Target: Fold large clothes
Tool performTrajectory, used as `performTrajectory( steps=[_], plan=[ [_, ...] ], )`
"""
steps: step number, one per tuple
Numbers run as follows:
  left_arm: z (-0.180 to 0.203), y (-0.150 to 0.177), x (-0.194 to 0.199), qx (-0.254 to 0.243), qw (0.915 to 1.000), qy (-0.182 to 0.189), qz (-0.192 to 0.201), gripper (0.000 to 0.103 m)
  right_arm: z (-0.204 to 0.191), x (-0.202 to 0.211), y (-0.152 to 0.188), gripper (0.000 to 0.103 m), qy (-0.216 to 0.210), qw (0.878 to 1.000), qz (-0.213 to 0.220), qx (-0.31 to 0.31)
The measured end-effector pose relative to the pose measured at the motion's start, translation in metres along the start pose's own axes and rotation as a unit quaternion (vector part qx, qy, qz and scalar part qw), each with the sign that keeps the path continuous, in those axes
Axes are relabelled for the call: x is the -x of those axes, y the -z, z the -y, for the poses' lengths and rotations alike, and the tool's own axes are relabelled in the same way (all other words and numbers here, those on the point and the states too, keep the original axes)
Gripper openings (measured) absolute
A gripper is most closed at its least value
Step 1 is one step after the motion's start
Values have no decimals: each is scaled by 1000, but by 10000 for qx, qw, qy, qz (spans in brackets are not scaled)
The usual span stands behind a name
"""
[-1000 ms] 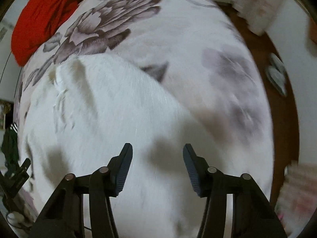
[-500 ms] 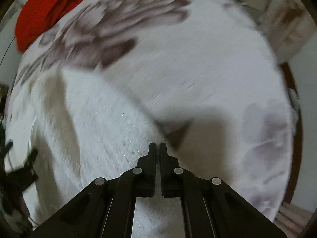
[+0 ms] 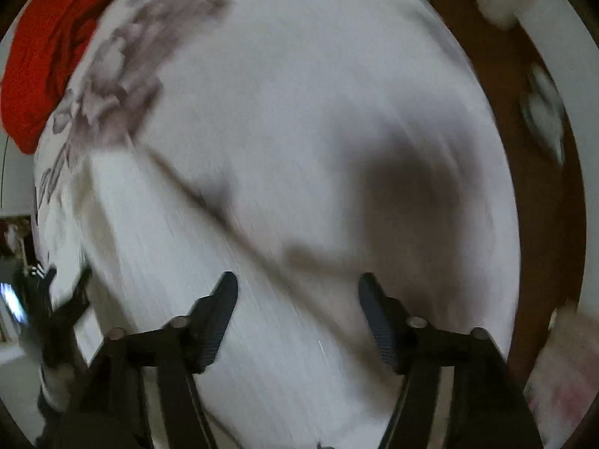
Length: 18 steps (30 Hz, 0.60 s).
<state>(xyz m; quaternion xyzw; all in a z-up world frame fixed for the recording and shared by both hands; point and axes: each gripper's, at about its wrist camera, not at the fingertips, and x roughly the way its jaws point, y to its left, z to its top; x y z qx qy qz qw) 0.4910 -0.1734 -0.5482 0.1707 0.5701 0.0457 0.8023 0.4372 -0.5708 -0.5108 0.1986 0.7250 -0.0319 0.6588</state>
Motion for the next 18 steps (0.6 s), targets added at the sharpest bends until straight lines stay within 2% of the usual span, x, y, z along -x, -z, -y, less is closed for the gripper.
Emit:
performTrajectory(
  steps=[2,4,5,7,10,11,13,14,15,16,17,18],
  plan=[
    [1,10,7,25,10000,42,-8,103,44,0,57,69,116,9983,-33,-570],
    [4,21,14,-16,10000,34,7,103,94,-4,123,69,347,9890,-90,-1438],
    [7,29,19,-45,10000,22,17,103,110,-7,148,69,311,9827,-79,-1826],
    [10,42,24,-99,9999,-17,9,103,144,-24,210,69,-196,9576,-139,-2871],
    [16,63,27,-215,9996,-129,-117,103,157,-50,252,71,-1015,9301,-22,-3530],
    [19,70,25,-273,9993,-172,-208,103,156,-55,257,72,-1160,9260,68,-3591],
    [21,79,25,-304,9989,-183,-319,103,147,-57,251,73,-1246,9280,360,-3493],
    [22,83,26,-313,9987,-202,-340,103,143,-56,249,62,-1303,9299,412,-3416],
    [22,85,28,-327,9986,-235,-340,103,132,-56,243,19,-1414,9336,447,-3262],
    [23,87,30,-344,9985,-267,-328,103,123,-45,234,17,-1481,9377,579,-3088],
    [23,87,34,-355,9985,-294,-305,103,120,-34,231,17,-1335,9427,708,-2974],
    [23,87,37,-354,9985,-306,-283,103,114,-13,222,16,-1017,9520,1009,-2705]
  ],
)
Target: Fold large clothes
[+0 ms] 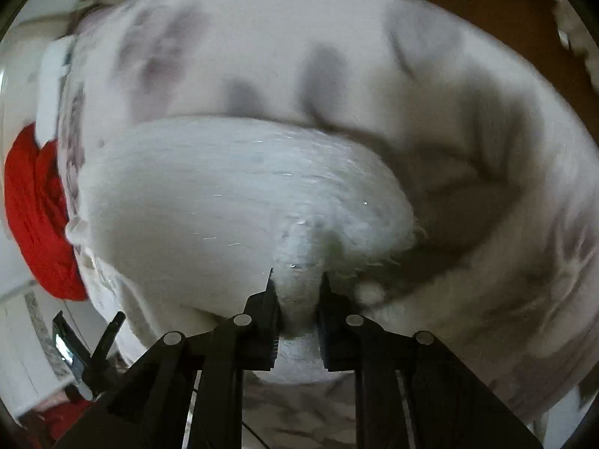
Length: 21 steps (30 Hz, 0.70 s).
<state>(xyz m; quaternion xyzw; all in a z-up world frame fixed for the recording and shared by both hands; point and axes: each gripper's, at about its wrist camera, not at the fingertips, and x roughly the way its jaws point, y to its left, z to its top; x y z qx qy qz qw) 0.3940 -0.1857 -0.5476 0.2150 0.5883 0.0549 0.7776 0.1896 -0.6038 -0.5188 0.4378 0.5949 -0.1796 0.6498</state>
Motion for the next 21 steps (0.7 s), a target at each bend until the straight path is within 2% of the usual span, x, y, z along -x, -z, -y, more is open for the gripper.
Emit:
performTrajectory(
  steps=[2,3,5,7,9,10,12,14,15,16,17,19,20,21],
  plan=[
    [0,-2,9,18,9999,-16,100,103,-19,44,-27,16,233,9949,921,337],
    [1,-2,12,16,9999,-10,139,103,-22,64,-47,16,312,9910,1246,387],
    [6,-3,15,-4,9998,-11,202,103,-22,76,-85,16,422,9866,1522,411],
    [12,-6,18,-19,9998,48,202,103,-16,68,-124,21,572,9903,1164,501],
    [16,-7,20,-6,9997,169,187,103,-12,53,-146,47,847,9936,616,414],
    [18,-7,21,-13,9996,210,194,103,-2,57,-146,49,807,9945,604,287],
    [22,-6,20,-46,9994,265,201,103,14,75,-138,54,541,9956,764,58],
    [28,-2,10,-50,9990,409,150,103,34,86,-111,57,26,9957,826,-408],
    [31,-1,3,-44,9987,492,82,103,44,88,-96,58,-404,9939,744,-704],
    [36,1,-8,-51,9982,587,-55,103,53,80,-80,59,-1083,9869,499,-1088],
    [40,3,-20,-71,9975,663,-246,103,62,69,-61,59,-1521,9787,258,-1353],
    [41,4,-37,6,9948,859,-551,103,68,43,-41,60,-2100,9623,-39,-1727],
    [36,2,-34,118,9941,928,-546,103,71,31,-36,60,-2236,9565,-70,-1871],
    [29,-1,-26,177,9945,957,-399,103,60,12,-36,61,-2214,9557,-73,-1939]
  ],
)
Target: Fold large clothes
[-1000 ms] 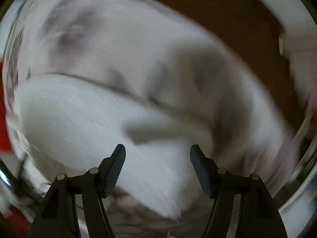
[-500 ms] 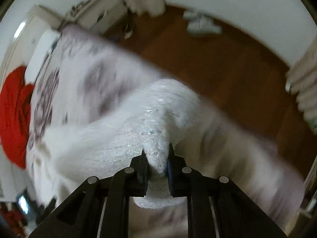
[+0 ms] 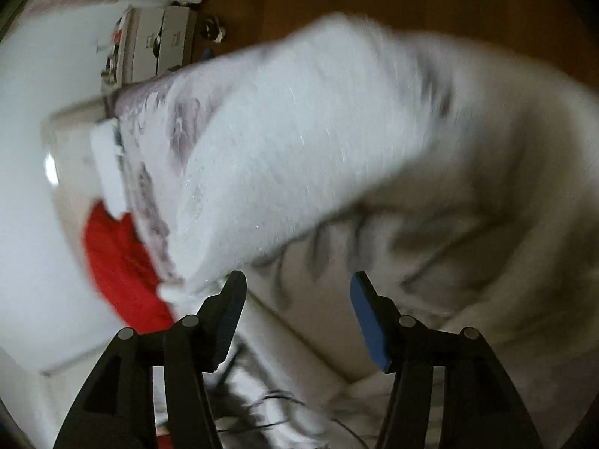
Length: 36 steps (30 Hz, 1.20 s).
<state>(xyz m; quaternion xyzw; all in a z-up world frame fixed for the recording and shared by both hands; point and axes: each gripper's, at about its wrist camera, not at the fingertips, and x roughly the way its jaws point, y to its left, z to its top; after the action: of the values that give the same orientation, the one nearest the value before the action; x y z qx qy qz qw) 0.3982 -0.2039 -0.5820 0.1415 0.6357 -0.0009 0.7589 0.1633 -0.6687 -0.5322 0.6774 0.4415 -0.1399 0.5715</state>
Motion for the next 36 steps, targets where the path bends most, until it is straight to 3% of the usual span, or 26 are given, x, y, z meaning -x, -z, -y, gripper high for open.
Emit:
performTrajectory(
  steps=[3,5,8,10,13,15,18,20,21,22,23,24,25,26,29,32,34,36],
  plan=[
    [-15,-8,33,-30,9987,-57,499,103,-16,-44,10,61,539,9981,-309,-4],
    [-35,-15,50,-9,9972,-136,733,103,-48,-53,30,61,782,9936,-619,530],
    [-69,-26,53,114,9959,-479,760,103,-131,-76,71,61,1310,9701,-1024,1770],
    [-96,-40,43,330,9952,-640,663,103,-190,-106,95,61,1312,9492,-1416,2485],
    [-122,-63,27,705,9959,-240,518,103,-266,-145,129,61,1378,9127,-1585,3506],
    [-126,-84,17,854,9940,398,553,103,-296,-173,136,61,1603,9033,-1507,3683],
    [-112,-117,-2,750,9855,1399,606,103,-289,-169,132,61,1635,9094,-1281,3604],
    [-98,-133,-16,569,9841,1591,543,103,-253,-163,106,61,1843,9220,-996,3255],
    [-89,-138,-24,441,9839,1660,496,95,-232,-158,91,61,1969,9279,-888,3039],
    [-80,-142,-31,286,9844,1674,460,85,-217,-158,80,61,2013,9346,-835,2810],
    [-72,-144,-34,162,9847,1681,435,60,-200,-148,71,61,1951,9467,-798,2437],
    [-65,-147,-40,22,9862,1607,402,29,-185,-138,65,61,1842,9565,-764,2130],
    [-63,-150,-41,-74,9873,1528,429,16,-177,-134,56,61,1761,9625,-729,1930],
    [-61,-148,-38,-104,9890,1361,576,10,-167,-125,53,61,1702,9668,-685,1777],
    [-74,-139,-27,45,9891,1166,902,6,-130,-83,57,61,1655,9755,-388,1398],
    [-101,-133,-35,424,9928,765,823,1,-98,-55,50,61,1527,9830,-35,1018],
    [-110,-130,-37,496,9930,822,695,2,-72,-33,37,61,1139,9906,338,681],
    [-105,-124,-25,431,9936,750,727,6,-56,-23,24,70,754,9940,667,435]
  ],
)
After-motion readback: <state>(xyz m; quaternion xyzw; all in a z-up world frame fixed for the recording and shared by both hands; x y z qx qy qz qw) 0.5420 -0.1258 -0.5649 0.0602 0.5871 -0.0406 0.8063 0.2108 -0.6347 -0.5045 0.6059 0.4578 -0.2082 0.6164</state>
